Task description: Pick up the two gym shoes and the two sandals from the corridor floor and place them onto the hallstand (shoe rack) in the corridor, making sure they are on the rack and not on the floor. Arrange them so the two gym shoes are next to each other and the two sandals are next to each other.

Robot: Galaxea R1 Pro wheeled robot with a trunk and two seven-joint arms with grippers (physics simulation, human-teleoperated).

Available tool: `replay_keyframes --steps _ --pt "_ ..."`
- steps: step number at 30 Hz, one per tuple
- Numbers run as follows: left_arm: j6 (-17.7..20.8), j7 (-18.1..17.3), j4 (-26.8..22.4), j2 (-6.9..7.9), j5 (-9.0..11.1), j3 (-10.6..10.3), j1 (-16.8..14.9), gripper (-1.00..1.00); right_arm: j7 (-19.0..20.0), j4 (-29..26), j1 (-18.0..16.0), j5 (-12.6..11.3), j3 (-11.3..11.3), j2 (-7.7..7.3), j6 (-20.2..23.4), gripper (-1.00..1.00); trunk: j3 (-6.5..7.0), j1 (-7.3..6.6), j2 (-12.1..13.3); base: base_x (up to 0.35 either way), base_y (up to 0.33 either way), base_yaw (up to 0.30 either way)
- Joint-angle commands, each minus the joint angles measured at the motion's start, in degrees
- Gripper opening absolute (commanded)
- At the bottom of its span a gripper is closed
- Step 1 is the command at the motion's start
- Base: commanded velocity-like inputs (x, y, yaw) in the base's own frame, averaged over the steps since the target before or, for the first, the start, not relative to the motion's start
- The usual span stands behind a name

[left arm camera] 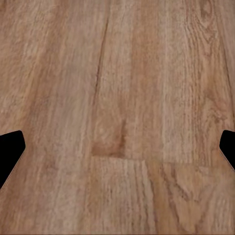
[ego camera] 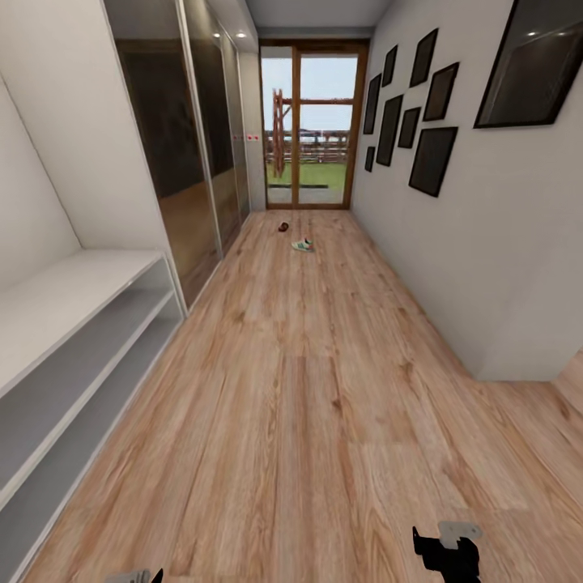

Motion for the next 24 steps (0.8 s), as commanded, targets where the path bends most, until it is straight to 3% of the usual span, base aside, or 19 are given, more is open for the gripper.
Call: replay_keyframes --steps 1,24 --pt "0.01 -0.56 0.06 -0.02 0.50 0.20 -0.04 1.00 -0.23 0.07 -0.04 0.61 -0.39 0.00 -0.17 1.00 -0.05 0.03 -0.02 0.338 0.000 0.000" --pt "0.01 -0.56 0.06 -0.03 0.48 0.20 -0.04 1.00 -0.23 0.07 -0.04 0.61 -0.39 0.01 -0.17 1.00 -0.05 0.03 -0.02 0.338 0.000 0.000"
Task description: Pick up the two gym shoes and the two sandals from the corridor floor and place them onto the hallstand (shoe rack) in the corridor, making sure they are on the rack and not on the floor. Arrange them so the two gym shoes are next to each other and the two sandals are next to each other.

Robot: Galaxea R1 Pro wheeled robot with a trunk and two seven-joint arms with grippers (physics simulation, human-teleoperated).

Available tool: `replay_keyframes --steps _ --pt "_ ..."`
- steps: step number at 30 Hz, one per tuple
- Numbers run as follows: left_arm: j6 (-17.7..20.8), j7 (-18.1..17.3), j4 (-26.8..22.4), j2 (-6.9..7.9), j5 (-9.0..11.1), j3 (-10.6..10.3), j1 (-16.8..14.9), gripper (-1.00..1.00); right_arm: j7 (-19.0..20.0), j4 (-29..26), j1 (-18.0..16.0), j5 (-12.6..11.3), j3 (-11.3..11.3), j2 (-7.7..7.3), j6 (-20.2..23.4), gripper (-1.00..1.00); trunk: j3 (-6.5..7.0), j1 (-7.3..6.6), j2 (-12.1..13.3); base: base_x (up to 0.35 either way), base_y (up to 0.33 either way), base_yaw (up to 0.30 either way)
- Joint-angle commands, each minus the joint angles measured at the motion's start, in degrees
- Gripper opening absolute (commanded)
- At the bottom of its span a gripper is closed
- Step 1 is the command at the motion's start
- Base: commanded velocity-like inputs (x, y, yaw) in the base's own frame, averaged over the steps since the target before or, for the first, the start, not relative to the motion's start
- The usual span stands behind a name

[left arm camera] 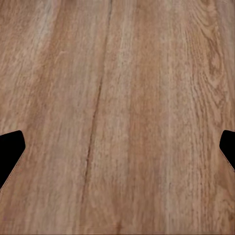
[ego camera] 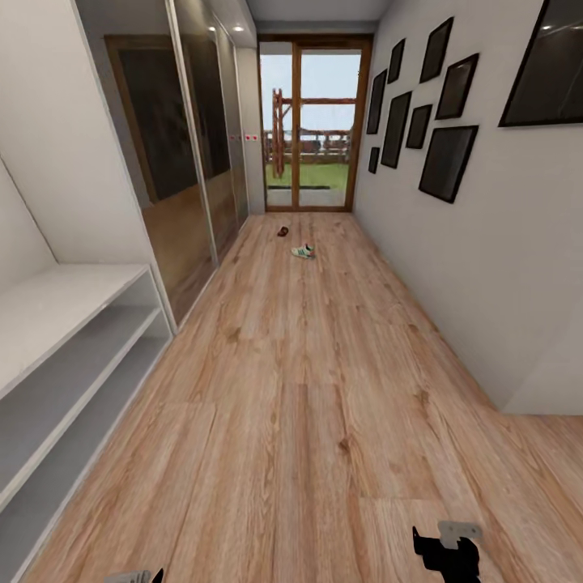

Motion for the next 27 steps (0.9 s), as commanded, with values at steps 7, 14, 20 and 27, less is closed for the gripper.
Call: replay_keyframes --steps 7,14,20,27 --pt "0.01 -0.56 0.06 -0.01 0.49 0.20 -0.04 1.00 -0.23 0.07 -0.04 0.61 -0.39 0.01 -0.17 1.00 -0.05 0.03 -0.02 0.338 0.000 0.000" --pt "0.01 -0.56 0.06 -0.01 0.47 0.20 -0.04 1.00 -0.23 0.07 -0.04 0.61 -0.39 0.00 -0.17 1.00 -0.05 0.03 -0.02 0.338 0.000 0.000" --pt "0.01 -0.56 0.06 -0.01 0.50 0.20 -0.04 1.00 -0.23 0.07 -0.04 0.61 -0.39 0.00 -0.17 1.00 -0.05 0.03 -0.02 0.338 0.000 0.000" --pt "0.01 -0.56 0.06 -0.01 0.50 0.20 -0.04 1.00 -0.19 0.07 -0.04 0.61 -0.39 0.00 -0.17 1.00 -0.01 0.03 -0.02 0.338 0.000 -0.081"
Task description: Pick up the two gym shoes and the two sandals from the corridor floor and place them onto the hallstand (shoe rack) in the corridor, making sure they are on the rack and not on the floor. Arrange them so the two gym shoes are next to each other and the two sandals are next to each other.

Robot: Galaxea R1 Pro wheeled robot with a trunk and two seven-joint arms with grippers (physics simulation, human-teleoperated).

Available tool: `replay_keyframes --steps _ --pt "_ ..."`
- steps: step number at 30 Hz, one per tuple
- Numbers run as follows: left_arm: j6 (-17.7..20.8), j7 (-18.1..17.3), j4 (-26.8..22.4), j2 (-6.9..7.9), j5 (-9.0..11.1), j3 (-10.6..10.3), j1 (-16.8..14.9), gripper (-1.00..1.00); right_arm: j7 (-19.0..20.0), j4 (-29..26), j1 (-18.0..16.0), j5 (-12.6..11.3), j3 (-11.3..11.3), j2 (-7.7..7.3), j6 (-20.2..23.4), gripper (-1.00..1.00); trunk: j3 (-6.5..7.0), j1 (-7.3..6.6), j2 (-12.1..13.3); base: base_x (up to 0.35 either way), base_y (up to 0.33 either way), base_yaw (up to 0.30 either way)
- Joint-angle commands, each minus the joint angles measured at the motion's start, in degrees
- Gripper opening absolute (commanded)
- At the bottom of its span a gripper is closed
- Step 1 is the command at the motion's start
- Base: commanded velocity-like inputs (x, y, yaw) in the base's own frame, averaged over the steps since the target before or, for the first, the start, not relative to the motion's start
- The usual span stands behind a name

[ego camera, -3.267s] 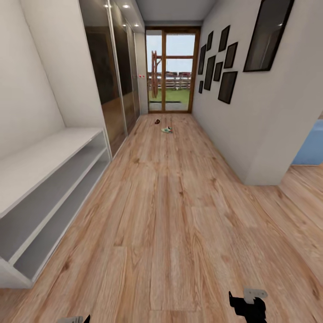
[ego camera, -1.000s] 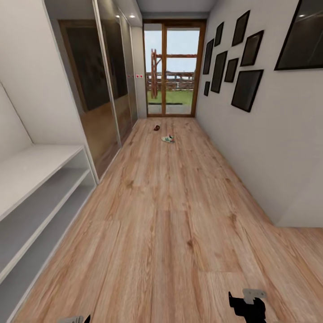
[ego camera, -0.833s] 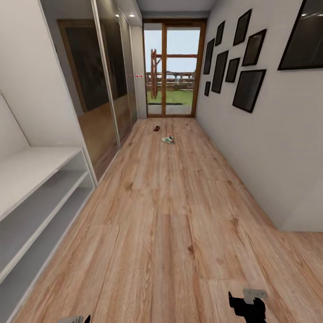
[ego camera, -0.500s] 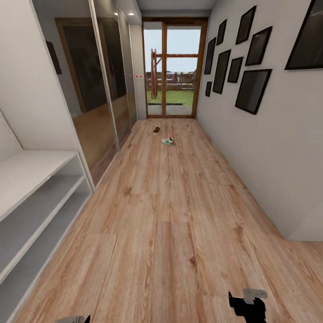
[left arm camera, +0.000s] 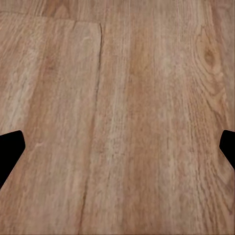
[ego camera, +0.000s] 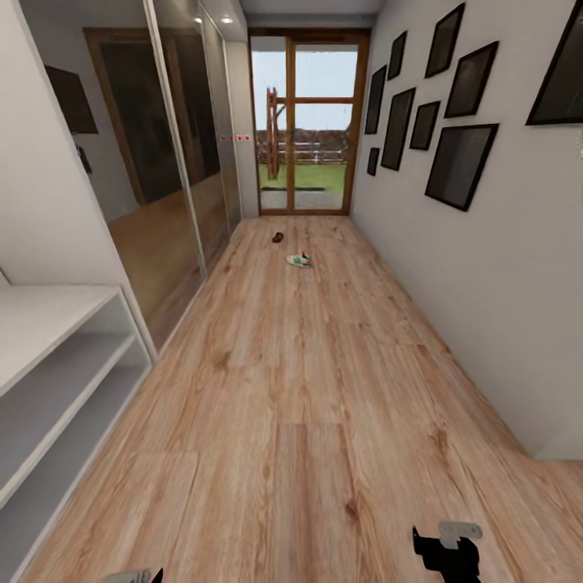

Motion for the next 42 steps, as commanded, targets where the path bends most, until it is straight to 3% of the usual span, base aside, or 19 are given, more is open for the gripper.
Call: replay_keyframes --steps 1,11,42 --pt "0.02 -0.56 0.05 -0.01 0.51 0.20 -0.02 1.00 -0.22 0.08 -0.05 0.61 -0.39 0.01 -0.16 1.00 -0.03 0.03 -0.02 0.338 0.000 -0.183" --pt "0.02 -0.56 0.05 -0.01 0.51 0.20 -0.02 1.00 -0.24 0.05 -0.05 0.59 -0.39 0.01 -0.16 1.00 0.03 0.03 -0.02 0.338 0.000 -0.109" --pt "0.02 -0.56 0.05 -0.01 0.51 0.20 -0.02 1.00 -0.11 0.08 -0.05 0.70 -0.39 -0.09 -0.09 1.00 0.03 0.03 -0.02 0.338 0.000 -0.002"
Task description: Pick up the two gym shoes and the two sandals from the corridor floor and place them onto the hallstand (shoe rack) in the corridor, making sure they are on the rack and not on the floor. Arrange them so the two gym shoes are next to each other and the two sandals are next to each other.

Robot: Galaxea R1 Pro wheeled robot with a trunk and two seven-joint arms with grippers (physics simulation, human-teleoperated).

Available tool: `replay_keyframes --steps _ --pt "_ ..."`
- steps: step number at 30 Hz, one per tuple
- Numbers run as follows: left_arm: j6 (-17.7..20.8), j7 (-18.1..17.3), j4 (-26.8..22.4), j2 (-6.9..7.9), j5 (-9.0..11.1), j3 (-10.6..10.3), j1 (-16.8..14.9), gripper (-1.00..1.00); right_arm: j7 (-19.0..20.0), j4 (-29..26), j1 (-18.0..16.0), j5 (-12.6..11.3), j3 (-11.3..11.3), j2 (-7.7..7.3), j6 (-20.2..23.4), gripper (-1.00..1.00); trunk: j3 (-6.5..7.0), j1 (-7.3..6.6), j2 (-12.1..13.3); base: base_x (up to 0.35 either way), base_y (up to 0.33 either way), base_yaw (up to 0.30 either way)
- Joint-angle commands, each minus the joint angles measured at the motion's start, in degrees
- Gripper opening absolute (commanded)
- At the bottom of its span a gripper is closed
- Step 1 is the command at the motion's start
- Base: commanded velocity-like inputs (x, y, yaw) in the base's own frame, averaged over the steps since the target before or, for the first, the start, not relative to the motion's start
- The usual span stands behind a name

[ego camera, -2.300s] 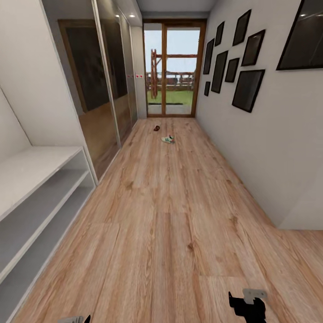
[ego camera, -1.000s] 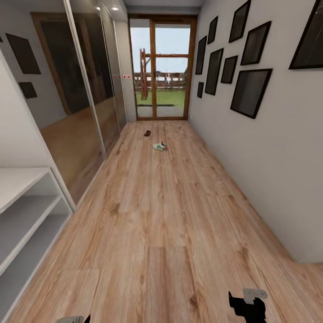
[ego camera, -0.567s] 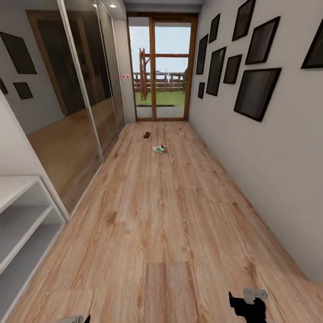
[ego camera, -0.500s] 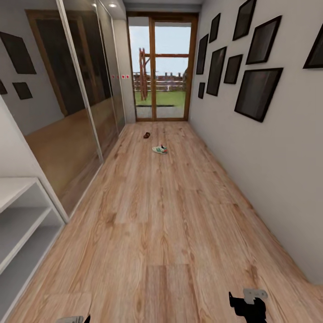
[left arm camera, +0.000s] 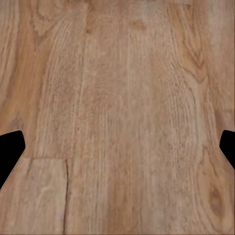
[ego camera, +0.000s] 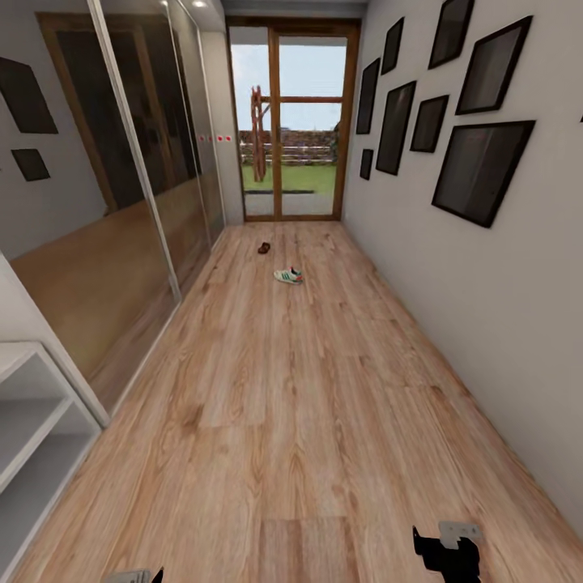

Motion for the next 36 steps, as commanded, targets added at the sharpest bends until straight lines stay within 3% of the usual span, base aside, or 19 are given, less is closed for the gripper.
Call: replay_keyframes --steps 1,36 --pt "0.01 -0.56 0.06 -0.01 0.50 0.20 -0.04 1.00 -0.23 0.07 -0.04 0.61 -0.39 0.00 -0.16 1.00 -0.05 0.03 -0.02 0.338 0.000 0.000" --pt "0.01 -0.56 0.06 -0.01 0.50 0.20 -0.04 1.00 -0.30 0.07 -0.04 0.52 -0.39 0.12 -0.15 1.00 -0.05 0.03 -0.02 0.338 -0.015 0.000"
